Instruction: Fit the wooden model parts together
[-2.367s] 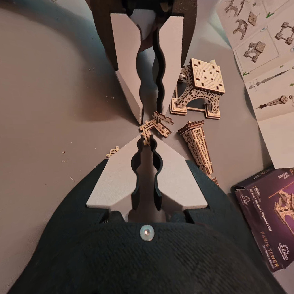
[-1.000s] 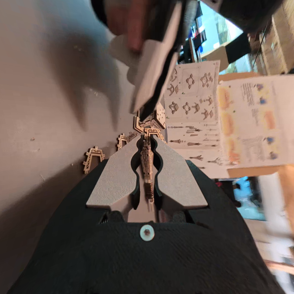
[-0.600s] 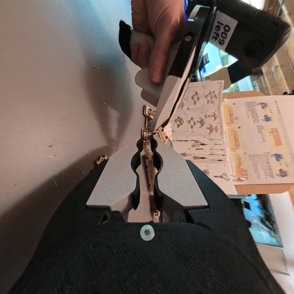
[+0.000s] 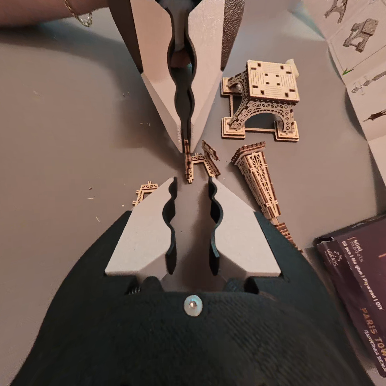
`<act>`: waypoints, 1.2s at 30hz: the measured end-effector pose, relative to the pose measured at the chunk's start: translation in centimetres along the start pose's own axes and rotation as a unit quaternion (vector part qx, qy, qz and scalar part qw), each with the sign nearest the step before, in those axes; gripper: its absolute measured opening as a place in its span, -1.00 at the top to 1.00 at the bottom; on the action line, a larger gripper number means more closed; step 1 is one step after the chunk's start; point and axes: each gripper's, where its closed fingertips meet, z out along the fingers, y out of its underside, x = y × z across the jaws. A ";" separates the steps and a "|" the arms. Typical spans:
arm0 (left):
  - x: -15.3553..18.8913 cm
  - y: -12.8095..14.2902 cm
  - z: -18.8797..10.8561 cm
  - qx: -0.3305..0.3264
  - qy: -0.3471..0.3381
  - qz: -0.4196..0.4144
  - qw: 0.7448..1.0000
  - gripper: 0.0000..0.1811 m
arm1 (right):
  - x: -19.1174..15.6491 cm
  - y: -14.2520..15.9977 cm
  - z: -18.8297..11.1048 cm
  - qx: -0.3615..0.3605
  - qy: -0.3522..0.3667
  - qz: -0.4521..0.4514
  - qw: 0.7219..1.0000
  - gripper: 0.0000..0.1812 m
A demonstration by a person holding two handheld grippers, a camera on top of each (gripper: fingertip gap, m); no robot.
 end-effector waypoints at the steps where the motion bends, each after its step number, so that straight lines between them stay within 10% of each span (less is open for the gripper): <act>1: 0.1 -0.1 0.1 0.000 0.004 0.003 1.000 0.99 | 0.2 0.1 0.1 -0.005 0.008 -0.002 1.000 0.68; 36: 0.1 1.6 0.7 -0.085 -0.046 0.061 0.993 0.99 | -0.4 0.2 0.5 -0.013 0.009 -0.025 1.000 0.88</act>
